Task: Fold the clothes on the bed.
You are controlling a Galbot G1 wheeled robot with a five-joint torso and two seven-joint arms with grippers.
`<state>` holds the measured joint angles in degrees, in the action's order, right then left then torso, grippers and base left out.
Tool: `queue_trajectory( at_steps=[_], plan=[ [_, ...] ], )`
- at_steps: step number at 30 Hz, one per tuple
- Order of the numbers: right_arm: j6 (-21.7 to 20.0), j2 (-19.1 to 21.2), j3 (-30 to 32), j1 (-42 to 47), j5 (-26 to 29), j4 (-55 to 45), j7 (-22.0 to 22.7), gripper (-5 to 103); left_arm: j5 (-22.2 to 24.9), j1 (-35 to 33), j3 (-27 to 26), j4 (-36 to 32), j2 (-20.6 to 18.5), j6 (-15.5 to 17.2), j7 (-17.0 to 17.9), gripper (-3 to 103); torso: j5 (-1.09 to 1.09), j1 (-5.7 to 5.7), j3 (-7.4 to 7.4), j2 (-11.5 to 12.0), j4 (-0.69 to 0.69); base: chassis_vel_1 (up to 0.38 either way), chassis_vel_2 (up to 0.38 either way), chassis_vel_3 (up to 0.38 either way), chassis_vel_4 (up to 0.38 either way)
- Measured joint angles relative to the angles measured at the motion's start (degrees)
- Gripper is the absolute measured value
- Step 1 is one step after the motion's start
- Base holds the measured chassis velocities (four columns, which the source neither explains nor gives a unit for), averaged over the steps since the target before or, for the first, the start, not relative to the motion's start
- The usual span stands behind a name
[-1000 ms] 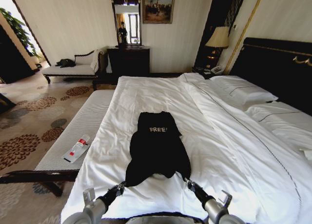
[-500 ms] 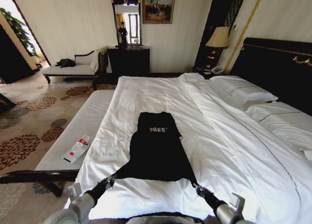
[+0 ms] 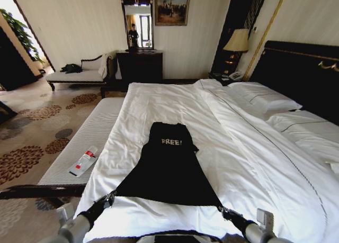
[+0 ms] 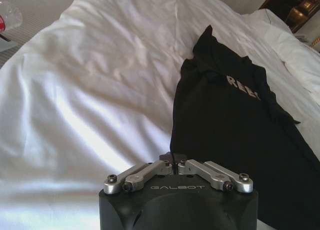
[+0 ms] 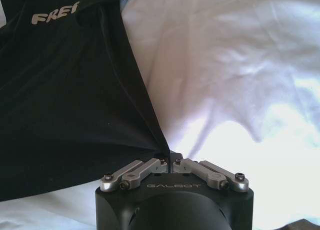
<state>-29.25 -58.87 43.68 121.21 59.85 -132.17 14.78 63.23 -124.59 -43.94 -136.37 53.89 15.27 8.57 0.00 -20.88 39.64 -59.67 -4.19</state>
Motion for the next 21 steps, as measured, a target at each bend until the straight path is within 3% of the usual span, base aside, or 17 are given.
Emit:
queue_trajectory(
  at_steps=[6,21],
  plan=[
    [0.01,-0.75,-1.07,0.56,-1.63,0.66,0.25,0,-3.42,-1.77,1.94,0.48,1.44,-0.40,0.41,0,0.00,0.00,0.00,0.00,0.00,0.000,0.000,0.000,0.000],
    [0.53,-1.62,-3.61,0.33,-3.64,1.50,0.54,0,-6.77,-1.83,5.98,1.99,2.49,-1.10,1.13,0,0.01,0.00,0.00,0.00,0.00,0.000,0.000,0.000,0.000]
  ],
)
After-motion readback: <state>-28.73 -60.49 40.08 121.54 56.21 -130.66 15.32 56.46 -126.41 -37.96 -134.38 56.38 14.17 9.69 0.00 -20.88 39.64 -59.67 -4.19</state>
